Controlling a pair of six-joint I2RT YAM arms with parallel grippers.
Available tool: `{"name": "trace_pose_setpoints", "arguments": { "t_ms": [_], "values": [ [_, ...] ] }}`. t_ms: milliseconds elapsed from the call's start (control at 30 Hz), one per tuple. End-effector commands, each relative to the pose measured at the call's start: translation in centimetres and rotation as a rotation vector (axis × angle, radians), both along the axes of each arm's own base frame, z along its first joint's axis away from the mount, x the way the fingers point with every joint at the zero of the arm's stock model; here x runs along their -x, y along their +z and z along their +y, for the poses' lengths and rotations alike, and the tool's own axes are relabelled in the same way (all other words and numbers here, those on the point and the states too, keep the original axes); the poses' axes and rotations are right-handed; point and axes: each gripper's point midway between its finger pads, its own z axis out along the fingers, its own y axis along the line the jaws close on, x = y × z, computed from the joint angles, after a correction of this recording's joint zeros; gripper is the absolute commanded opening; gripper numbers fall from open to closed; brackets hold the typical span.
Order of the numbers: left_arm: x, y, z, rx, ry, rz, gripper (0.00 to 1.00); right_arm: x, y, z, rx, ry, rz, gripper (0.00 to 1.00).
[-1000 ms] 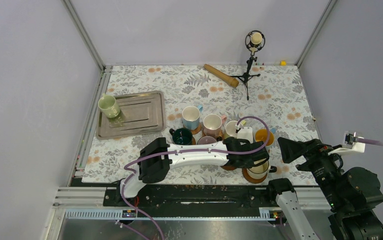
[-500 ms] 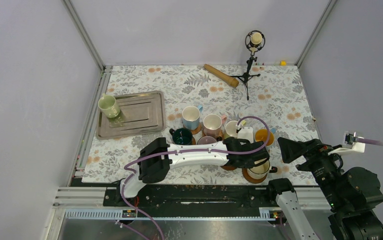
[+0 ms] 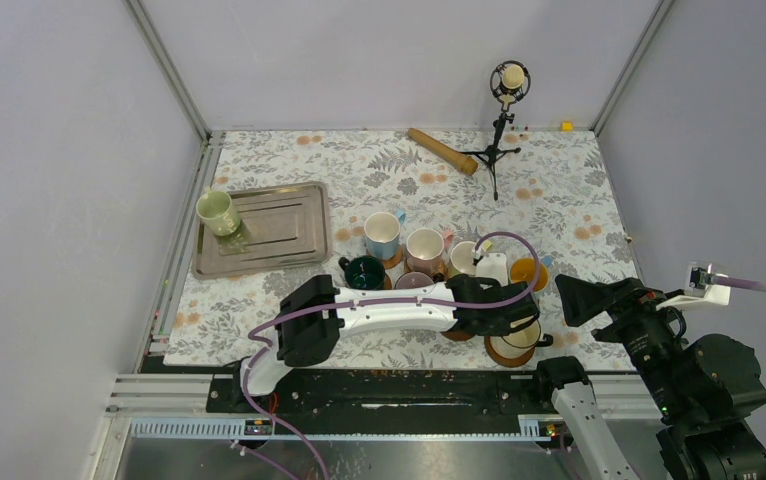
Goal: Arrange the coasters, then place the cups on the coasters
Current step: Place the cup on the coaster.
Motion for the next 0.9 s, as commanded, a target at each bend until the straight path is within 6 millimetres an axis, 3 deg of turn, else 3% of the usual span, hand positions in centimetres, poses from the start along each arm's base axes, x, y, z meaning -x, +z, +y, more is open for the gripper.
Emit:
{"name": "trace_pose_setpoints", "arguments": {
  "t_ms": [0,367,533,733,833,867],
  "values": [
    [-0.2,2.7,-1.7,0.105,0.004,-0.020,0.23,0.4,0.2,0.1,0.003,0.011,-0.018,0.97],
    [-0.1,3.7,-0.9,0.112,0.003,-0.025,0.31,0.1,0.2,0.4,-0.007,0.027,-0.015,0.97],
    [-1.3,5.9,0.7,0.112,0.046,-0.097,0.34,-0.3,-0.3,0.5,-0.002,0.025,0.001,0.97],
    [-3.6,10.9,3.0,0.125,0.069,-0.268,0.63,-0.9,-1.1,0.8,-0.002,0.039,0.028,0.97],
    [-4.8,13.6,4.7,0.124,0.088,-0.352,0.97,-1.3,-2.2,1.1,0.002,0.051,0.059,0.97],
    [-5.4,14.3,5.5,0.112,0.104,-0.379,0.98,-1.5,-2.5,1.3,0.001,0.062,0.066,0.97]
  ]
}}
